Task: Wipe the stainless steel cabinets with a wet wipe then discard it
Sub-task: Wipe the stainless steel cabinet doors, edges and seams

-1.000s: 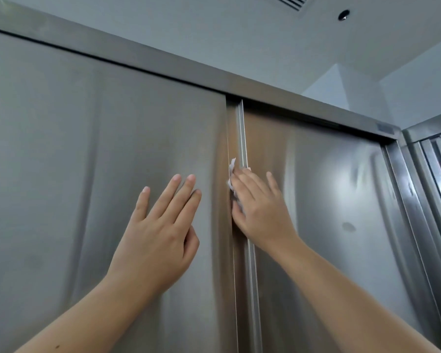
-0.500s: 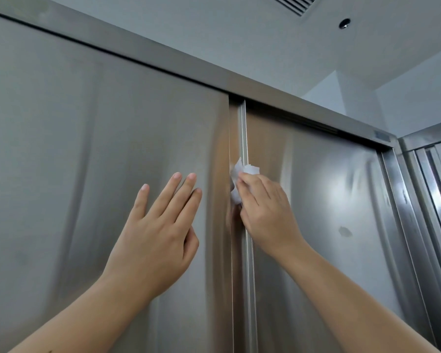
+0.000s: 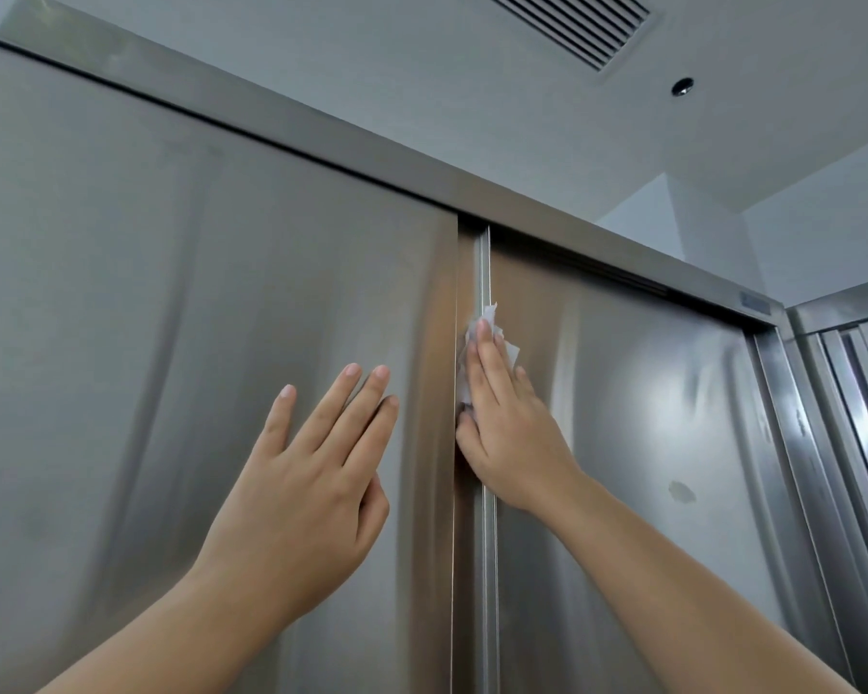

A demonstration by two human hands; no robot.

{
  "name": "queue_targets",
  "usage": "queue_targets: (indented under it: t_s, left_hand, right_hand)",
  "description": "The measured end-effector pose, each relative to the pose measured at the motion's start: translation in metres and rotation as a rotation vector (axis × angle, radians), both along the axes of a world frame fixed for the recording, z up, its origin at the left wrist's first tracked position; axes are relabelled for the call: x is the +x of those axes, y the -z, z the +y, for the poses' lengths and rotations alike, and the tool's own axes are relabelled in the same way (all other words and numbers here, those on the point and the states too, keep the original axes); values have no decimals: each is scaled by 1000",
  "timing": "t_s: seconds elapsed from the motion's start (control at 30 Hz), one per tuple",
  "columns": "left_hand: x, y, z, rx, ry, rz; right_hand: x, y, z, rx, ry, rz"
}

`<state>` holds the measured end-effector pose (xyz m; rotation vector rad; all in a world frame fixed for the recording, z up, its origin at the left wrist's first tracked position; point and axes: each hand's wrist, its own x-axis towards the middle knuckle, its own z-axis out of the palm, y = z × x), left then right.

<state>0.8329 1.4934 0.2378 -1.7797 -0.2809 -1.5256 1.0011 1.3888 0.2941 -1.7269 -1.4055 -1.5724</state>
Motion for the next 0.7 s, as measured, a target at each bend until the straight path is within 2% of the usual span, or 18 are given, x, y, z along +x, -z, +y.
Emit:
queue_targets:
  t_s: [0.1, 0.23, 0.33, 0.47, 0.7]
  left_hand:
    - [1, 0, 1, 16, 13, -8]
    - [3, 1, 2, 27, 36, -19]
    - [2, 0, 2, 37, 32, -26]
    - [2, 0, 2, 44, 29, -33]
    - [4, 0, 4, 83, 25, -52]
  right_hand:
    - [-4, -35, 2, 8, 50, 30]
    - [-8, -76, 0, 16, 5, 135]
    - [-3, -71, 1, 0, -39, 172]
    - [5, -58, 1, 11, 14, 86]
    - [-3, -99, 8, 81, 109, 130]
